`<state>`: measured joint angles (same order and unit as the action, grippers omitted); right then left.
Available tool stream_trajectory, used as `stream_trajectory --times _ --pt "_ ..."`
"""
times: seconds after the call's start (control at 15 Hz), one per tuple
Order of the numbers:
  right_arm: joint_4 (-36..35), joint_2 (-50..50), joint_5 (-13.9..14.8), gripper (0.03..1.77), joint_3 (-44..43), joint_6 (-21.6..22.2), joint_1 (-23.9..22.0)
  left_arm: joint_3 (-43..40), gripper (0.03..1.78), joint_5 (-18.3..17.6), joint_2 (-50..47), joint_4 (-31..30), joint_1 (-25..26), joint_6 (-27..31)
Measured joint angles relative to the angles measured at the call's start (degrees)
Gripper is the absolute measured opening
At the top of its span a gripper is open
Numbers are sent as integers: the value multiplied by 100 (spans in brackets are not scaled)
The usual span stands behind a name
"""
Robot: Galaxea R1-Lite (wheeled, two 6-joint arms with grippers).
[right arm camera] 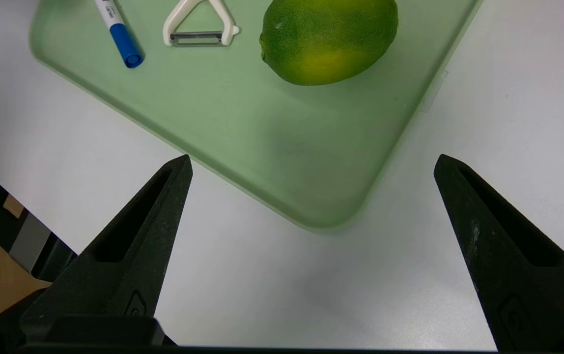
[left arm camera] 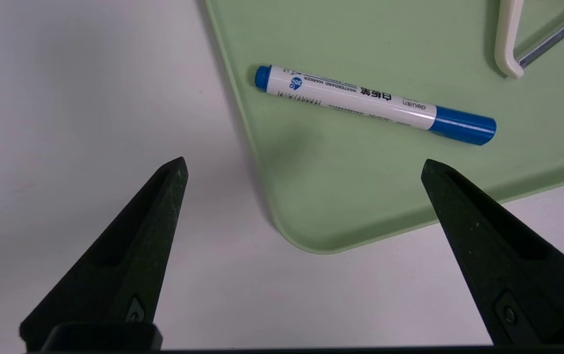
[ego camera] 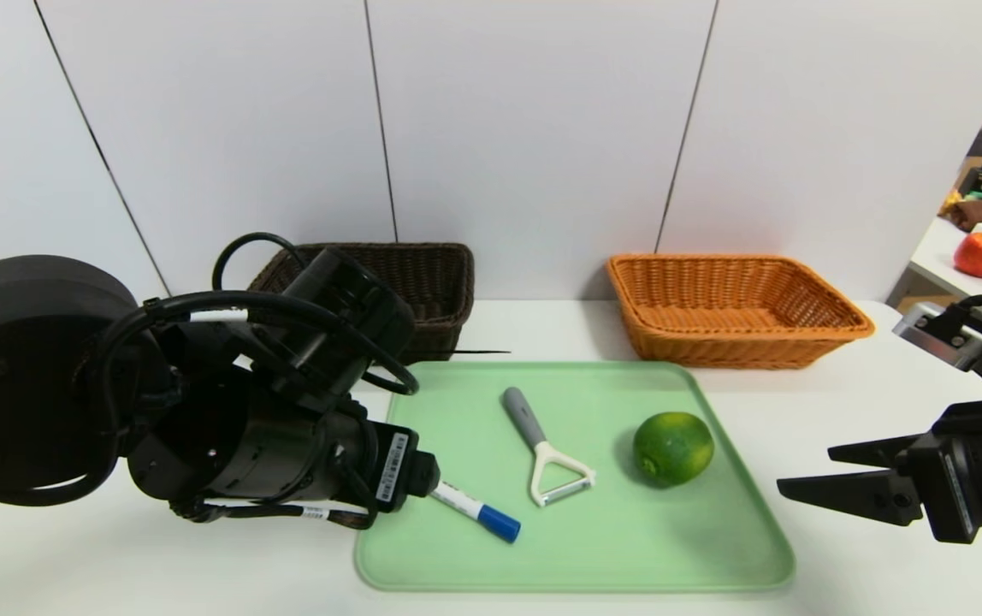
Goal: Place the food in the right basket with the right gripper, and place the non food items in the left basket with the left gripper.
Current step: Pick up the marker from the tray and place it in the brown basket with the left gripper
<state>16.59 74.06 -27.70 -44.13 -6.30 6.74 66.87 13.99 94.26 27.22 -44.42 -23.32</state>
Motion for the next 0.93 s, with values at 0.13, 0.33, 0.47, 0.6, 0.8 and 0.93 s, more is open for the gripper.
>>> stream_trajectory --times 0.13,0.33,0.47,0.6,0.8,0.93 --pt "2 -28 0 170 6 2 -2 35 169 -196 -16 -24 35 808" --pt "2 -71 2 170 6 2 -35 129 169 -898 -24 -33 297 2159" --pt "5 -79 -5 170 6 5 -46 182 169 -1616 0 -40 619 3196" --pt "2 -80 -6 170 6 79 -51 223 169 -2414 78 -27 945 4269" --pt "-6 -94 -6 170 -5 184 -60 295 169 -3240 307 28 1273 5775" --pt "-9 -101 -9 170 -2 195 -63 350 169 -3638 522 45 1351 6607"
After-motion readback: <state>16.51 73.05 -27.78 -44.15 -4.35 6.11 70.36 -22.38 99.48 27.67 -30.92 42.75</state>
